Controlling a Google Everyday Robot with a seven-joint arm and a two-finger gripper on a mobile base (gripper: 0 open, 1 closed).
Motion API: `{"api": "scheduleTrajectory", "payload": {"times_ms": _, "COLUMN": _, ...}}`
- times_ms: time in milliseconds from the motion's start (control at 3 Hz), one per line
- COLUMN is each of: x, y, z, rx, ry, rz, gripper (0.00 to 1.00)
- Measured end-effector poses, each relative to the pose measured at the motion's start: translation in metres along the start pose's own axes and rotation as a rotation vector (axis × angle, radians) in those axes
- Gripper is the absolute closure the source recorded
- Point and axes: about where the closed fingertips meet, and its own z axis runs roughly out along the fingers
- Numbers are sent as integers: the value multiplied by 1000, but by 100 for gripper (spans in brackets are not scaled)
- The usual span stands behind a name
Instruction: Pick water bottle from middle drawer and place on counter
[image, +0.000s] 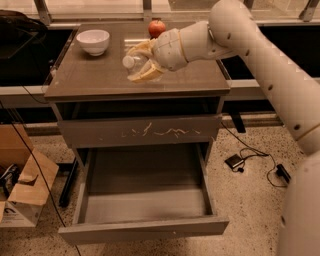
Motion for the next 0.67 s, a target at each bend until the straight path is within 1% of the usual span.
{"api": "scheduleTrajectory", "payload": {"times_ms": 667, "x": 64, "y": -33, "z": 25, "rx": 33, "ry": 109, "rz": -88, "gripper": 100}}
